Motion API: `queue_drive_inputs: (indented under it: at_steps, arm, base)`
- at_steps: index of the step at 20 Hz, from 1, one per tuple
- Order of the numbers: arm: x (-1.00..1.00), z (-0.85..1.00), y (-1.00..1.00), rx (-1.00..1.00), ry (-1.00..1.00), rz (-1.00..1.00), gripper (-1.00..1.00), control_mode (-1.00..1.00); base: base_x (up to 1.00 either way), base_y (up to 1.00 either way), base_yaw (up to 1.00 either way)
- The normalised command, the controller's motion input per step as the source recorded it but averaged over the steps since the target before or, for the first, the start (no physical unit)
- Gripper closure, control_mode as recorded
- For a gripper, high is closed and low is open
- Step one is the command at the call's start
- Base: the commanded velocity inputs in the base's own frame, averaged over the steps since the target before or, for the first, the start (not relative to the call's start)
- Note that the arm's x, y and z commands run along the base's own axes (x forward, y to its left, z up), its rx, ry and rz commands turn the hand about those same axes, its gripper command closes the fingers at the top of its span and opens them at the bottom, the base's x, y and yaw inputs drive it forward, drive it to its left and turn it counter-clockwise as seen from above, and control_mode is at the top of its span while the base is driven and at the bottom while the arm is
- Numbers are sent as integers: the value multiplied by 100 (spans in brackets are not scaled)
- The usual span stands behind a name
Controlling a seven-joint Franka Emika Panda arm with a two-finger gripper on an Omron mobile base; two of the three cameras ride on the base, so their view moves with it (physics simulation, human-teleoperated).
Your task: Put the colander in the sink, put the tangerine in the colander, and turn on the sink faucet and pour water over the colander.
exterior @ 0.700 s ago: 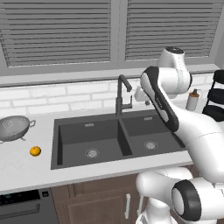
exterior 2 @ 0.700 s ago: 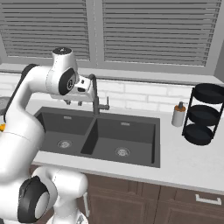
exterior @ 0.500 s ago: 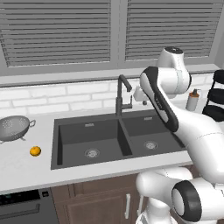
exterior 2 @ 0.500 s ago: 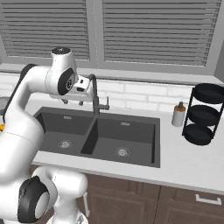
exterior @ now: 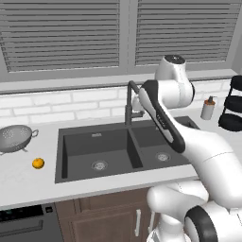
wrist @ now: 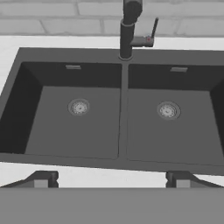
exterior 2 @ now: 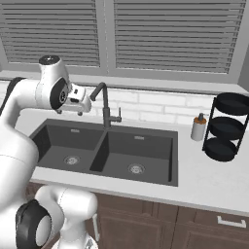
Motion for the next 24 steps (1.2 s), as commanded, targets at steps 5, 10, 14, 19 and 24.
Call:
queue_drive_inputs:
  at_steps: [5, 10, 14, 19, 24]
  arm:
    - [0, -22, 51, 0, 0, -5, -100, -100]
    - [0, -36, 55, 1, 0, -4, -100, -100]
    - [0, -27, 54, 4, 0, -1, -100, -100]
    - [4, -21, 64, 9, -1, 0, -100, -100]
    - [15, -20, 70, 10, -3, 0, -100, -100]
  base:
    - [0, 0, 0]
    - [0, 0, 0]
    - [0, 0, 0]
    - [0, 0, 0]
    - [0, 0, 0]
